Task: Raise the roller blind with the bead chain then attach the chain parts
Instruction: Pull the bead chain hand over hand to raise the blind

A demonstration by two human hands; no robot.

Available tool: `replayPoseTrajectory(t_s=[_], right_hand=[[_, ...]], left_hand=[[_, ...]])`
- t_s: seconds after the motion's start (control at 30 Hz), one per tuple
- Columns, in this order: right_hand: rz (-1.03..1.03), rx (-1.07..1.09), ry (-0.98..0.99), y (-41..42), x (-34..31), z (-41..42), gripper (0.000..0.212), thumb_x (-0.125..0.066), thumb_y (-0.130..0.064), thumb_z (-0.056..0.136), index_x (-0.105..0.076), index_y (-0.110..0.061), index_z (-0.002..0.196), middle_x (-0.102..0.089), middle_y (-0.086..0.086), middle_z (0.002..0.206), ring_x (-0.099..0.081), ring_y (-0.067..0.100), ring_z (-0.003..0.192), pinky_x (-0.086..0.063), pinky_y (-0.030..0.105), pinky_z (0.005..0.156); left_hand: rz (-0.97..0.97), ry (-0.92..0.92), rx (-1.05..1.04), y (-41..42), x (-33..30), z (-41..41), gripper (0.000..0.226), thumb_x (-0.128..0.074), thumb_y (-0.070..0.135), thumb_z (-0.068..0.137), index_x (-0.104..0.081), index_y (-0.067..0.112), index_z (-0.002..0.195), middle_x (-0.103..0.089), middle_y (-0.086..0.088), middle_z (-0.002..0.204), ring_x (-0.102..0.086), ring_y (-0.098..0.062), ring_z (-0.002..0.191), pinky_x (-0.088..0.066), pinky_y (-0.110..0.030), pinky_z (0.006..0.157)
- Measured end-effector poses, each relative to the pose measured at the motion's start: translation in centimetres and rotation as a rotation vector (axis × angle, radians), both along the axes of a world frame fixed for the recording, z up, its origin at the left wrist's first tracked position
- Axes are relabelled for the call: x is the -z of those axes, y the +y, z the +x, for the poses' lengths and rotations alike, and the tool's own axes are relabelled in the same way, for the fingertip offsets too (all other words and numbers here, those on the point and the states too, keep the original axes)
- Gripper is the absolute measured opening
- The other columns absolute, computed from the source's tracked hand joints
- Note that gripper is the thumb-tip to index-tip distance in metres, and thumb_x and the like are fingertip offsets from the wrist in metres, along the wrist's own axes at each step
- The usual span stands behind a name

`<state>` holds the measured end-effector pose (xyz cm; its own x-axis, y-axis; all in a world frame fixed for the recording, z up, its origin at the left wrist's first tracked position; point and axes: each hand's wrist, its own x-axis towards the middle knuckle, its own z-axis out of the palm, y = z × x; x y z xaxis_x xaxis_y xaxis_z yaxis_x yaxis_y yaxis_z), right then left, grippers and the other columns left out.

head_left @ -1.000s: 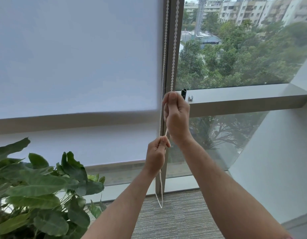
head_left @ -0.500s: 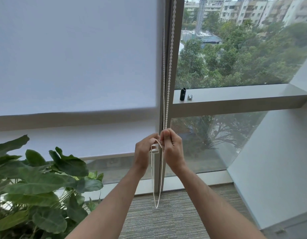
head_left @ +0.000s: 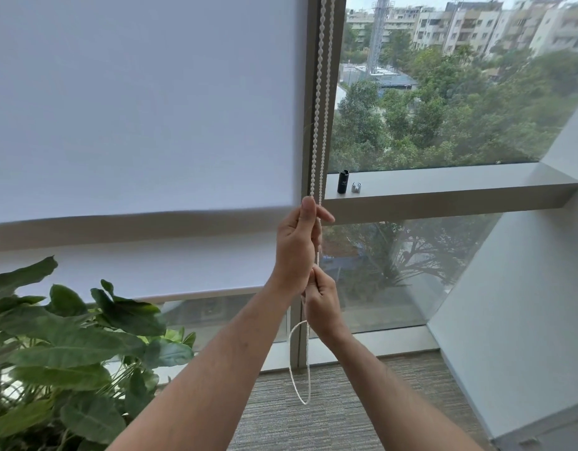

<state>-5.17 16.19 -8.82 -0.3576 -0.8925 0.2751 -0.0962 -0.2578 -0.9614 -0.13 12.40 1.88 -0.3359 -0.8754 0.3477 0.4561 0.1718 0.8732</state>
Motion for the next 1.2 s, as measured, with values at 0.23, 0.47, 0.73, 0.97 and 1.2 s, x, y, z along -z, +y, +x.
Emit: replayPoseTrajectory(t_s=[0.23, 0.47, 0.73, 0.97, 1.2], right_hand=[[0.066, -0.203, -0.161, 2.0, 1.6, -0.5, 0.034, -0.044, -0.025, 0.099, -0.055, -0.027, 0.066, -0.046, -0.009, 0.052, -0.037, 0.008, 0.043, -0.033, 0.022, 0.042], [0.173, -0.155, -0.104, 1.9, 0.2, -3.3, 0.056, -0.032, -0.051, 0.099, -0.073, -0.015, 0.112, -0.075, 0.008, 0.109, -0.069, 0.026, 0.104, -0.051, 0.046, 0.091], [-0.141, -0.169, -0.194, -0.6, -12.5, -3.2, 0.046, -0.034, -0.040, 0.101, -0.067, -0.008, 0.111, -0.072, 0.014, 0.099, -0.068, 0.028, 0.088, -0.054, 0.040, 0.081], [-0.224, -0.150, -0.195, -1.7, -15.5, -0.7, 0.040, -0.036, -0.033, 0.104, -0.060, -0.020, 0.075, -0.037, -0.010, 0.052, -0.027, 0.007, 0.044, -0.019, 0.024, 0.042], [-0.227, -0.006, -0.137, -1.1, -11.2, 0.2, 0.038, -0.041, -0.028, 0.101, -0.052, -0.021, 0.065, -0.036, -0.001, 0.051, -0.029, 0.010, 0.043, -0.022, 0.025, 0.039]], left_hand=[[0.017, -0.014, -0.074, 1.6, 2.1, 0.3, 0.042, -0.044, 0.039, 0.099, -0.061, 0.022, 0.064, -0.033, 0.010, 0.042, -0.022, -0.008, 0.038, -0.016, -0.026, 0.039], [0.026, -0.054, -0.084, 1.9, 3.7, 1.5, 0.041, -0.048, 0.045, 0.094, -0.061, 0.018, 0.066, -0.033, -0.005, 0.046, -0.029, -0.013, 0.040, -0.025, -0.028, 0.043], [0.066, -0.132, -0.062, 2.8, 6.7, 1.3, 0.041, -0.047, 0.040, 0.098, -0.062, 0.024, 0.063, -0.032, 0.002, 0.045, -0.025, -0.006, 0.037, -0.018, -0.024, 0.039], [0.104, -0.246, -0.057, 3.4, 10.4, 2.1, 0.041, -0.048, 0.052, 0.092, -0.062, 0.024, 0.065, -0.031, 0.001, 0.045, -0.022, -0.010, 0.039, -0.016, -0.032, 0.041], [0.144, -0.315, 0.014, 4.5, 13.4, 3.0, 0.041, -0.048, 0.042, 0.097, -0.066, 0.017, 0.069, -0.033, 0.006, 0.047, -0.025, -0.009, 0.044, -0.021, -0.023, 0.044]])
